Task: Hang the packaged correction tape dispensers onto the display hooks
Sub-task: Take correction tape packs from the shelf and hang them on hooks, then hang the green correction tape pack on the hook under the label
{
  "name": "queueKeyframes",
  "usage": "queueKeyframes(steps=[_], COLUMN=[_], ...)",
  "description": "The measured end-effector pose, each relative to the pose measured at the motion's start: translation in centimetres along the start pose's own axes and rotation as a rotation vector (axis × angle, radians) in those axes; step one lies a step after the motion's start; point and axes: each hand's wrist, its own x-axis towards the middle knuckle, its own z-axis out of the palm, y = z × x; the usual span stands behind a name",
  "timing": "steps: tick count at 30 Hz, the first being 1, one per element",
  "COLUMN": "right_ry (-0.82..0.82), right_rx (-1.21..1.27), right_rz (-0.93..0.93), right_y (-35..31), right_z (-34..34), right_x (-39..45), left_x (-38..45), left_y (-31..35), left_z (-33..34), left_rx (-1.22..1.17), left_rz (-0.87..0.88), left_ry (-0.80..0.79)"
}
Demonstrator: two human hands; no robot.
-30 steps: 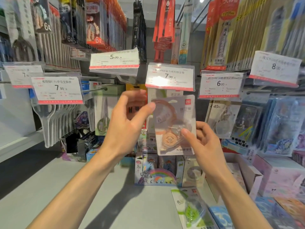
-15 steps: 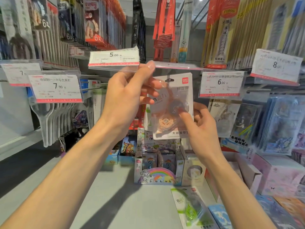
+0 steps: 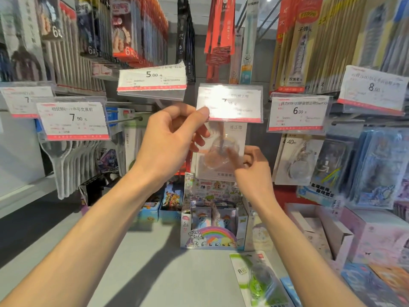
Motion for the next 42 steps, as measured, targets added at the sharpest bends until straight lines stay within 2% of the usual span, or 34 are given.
queueKeyframes(steps=[6,10,17,23,29,35,39,42], right_ry=[-0.01,-0.079,-0.238,-0.202,-0.27,-0.437,-0.546,-0.604], right_rx=[-0.158,-0.18,-0.038,0.048,-0.198,-0.763,-0.87,-0.809], right_rz=[-0.051,0.005,0.128,0.161,0.202,0.354,0.34,0.289], right_y=[1.4,1.0,0.5,3.3,9.6,14.6,14.7,14.4], right_z=[0.9,0.0,-3.5,-7.1,-9.3,-8.2,-6.6,-5.9], right_x=[0.4,0.4,-2.0,-5.2,-9.1,-13.2,-14.2,-14.5], left_x=[0.0,-0.2,-1.7,-5.4,-10.5,-14.7,-15.8,-16.1], left_y=[-0.4,-0.5,-1.3,-4.8,-9.4,-12.6,-13.5,-13.9], left_z=[-0.2,-0.1,-0.3,-0.1,1.2,2.1,2.2,1.9], left_rx=[0.038,0.051,-0.001,-0.009,-0.055,-0.059,-0.02,-0.009], left_rz=[0.051,0.057,0.041,-0.07,-0.267,-0.506,-0.577,-0.613], left_ry=[-0.041,-0.044,-0.041,-0.045,-0.04,-0.097,-0.161,-0.162])
